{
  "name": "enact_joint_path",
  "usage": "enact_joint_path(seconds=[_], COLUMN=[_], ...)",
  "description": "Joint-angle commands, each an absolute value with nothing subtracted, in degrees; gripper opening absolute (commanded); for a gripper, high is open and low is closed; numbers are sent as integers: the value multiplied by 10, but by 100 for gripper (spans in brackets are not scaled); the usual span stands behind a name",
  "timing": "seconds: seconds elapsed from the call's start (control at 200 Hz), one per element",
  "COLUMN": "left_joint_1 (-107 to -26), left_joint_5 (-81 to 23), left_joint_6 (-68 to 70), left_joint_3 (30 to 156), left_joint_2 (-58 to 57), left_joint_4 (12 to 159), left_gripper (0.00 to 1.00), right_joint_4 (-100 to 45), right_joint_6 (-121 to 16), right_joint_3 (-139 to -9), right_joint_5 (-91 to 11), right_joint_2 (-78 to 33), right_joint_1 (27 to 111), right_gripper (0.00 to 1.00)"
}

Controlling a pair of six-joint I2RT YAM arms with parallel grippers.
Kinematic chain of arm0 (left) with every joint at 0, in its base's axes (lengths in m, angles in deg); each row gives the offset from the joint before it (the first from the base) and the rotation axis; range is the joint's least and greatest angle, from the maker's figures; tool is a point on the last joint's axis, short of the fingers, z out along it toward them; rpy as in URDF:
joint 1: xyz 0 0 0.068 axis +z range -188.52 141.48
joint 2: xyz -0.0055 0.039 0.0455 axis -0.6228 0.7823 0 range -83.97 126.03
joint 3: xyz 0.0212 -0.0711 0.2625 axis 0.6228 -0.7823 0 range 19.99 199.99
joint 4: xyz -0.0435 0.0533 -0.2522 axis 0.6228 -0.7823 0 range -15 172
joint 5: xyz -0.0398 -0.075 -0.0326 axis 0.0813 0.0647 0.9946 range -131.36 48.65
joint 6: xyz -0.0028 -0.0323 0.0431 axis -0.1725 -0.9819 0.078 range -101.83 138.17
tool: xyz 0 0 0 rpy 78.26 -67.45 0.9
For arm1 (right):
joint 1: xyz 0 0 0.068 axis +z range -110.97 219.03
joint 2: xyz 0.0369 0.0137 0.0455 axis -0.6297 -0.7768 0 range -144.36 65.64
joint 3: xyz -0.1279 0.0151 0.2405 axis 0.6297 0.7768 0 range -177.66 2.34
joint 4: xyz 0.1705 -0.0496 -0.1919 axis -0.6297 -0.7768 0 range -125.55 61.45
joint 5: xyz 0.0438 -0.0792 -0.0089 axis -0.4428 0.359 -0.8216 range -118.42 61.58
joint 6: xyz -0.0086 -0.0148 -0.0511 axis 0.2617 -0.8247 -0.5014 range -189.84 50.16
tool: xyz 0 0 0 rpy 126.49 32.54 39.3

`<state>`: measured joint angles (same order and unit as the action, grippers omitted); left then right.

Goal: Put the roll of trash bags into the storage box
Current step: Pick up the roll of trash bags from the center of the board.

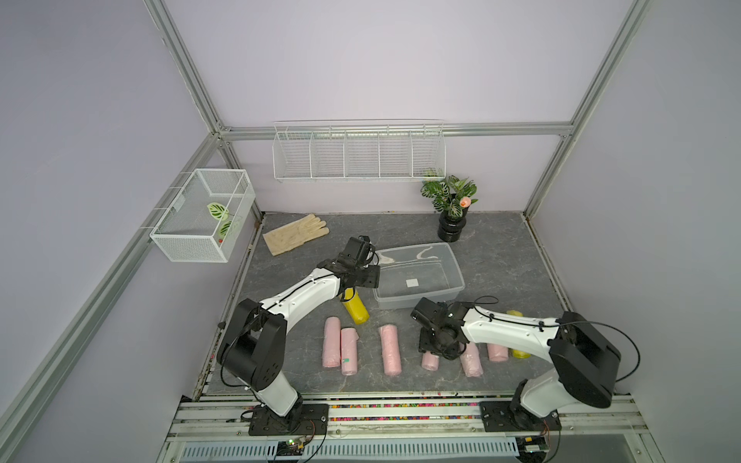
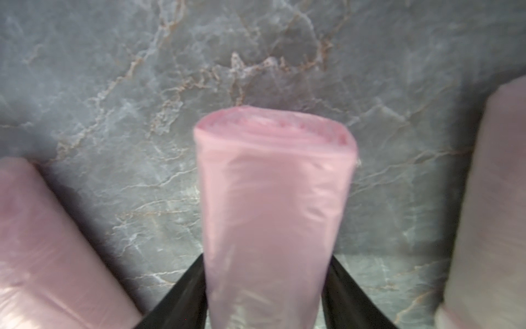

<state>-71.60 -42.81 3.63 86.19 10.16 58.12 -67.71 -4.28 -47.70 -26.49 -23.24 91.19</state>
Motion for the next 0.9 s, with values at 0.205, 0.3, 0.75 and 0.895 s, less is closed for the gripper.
enact_joint_path(seconds=[0.205,0.3,0.75,0.895], left_joint_1=[-718,-718,-716,-714], left_joint_5=[-418,-417,-455,-453], left_joint_6=[35,33,10,2], left_joint_3=[852,851,869,867], left_joint_2=[85,86,58,29], left_joint_4=[588,589,574,579], left_gripper=[68,68,68,69], right_joint_4=[-691,-695,-848,-884], right_joint_6=[-33,-35,-134,-183], right_joint_3=[-483,-484,-638,-707], right_joint_5=[-247,-246,-215,-206], right_joint_2=[-237,-235,-202,-210], right_joint_1=[916,916,912,895], right_gripper=[50,47,48,47])
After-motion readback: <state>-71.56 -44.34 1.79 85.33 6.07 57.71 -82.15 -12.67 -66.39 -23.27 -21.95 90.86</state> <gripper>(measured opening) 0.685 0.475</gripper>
